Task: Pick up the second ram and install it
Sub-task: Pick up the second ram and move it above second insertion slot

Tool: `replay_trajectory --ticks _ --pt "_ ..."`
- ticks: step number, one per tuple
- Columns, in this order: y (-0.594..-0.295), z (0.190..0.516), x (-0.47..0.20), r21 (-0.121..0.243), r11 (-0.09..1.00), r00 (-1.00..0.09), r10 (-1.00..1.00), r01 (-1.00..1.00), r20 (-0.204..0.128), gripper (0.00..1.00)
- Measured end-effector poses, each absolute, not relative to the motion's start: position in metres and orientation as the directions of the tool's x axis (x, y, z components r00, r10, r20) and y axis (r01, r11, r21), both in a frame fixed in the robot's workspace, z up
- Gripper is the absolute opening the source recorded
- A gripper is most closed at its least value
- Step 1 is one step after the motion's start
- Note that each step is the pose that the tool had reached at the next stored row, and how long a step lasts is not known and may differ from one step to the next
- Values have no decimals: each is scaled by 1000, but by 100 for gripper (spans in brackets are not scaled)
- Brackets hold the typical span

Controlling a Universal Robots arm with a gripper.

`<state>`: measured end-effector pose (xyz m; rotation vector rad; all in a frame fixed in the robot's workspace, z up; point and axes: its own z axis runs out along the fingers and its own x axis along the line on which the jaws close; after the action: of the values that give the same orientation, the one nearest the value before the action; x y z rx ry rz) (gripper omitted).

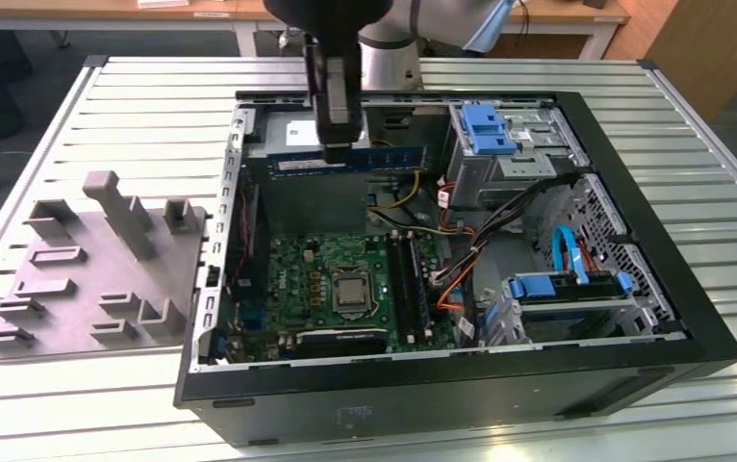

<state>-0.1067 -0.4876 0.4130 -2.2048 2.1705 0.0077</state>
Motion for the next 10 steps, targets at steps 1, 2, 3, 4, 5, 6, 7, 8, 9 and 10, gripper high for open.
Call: replay_trajectory --ticks 1,2,3,4,5,6,7,8,9,10 --pt "-488 412 -104 -30 -15 16 -999 -999 -37 13" --pt "-488 411 -101 -30 -15 16 -999 -999 -37 13" --pt "-488 410 -100 -30 -15 16 -999 -999 -37 13" --pt "-488 409 -98 -29 -14 15 -999 -999 -37 13" --pt "-488 407 -97 -29 -13 14 -999 -999 -37 13" --pt "-488 406 -96 -29 -10 11 -999 -1000 -37 13" --pt "-488 404 -96 -29 -6 7 -999 -1000 -37 13" --pt "-488 402 -95 -29 -2 3 -999 -1000 -37 13" --pt "-488 400 -95 -29 2 -1 -999 -1000 -37 13" --pt "-488 398 -94 -29 6 -5 -999 -1000 -37 13"
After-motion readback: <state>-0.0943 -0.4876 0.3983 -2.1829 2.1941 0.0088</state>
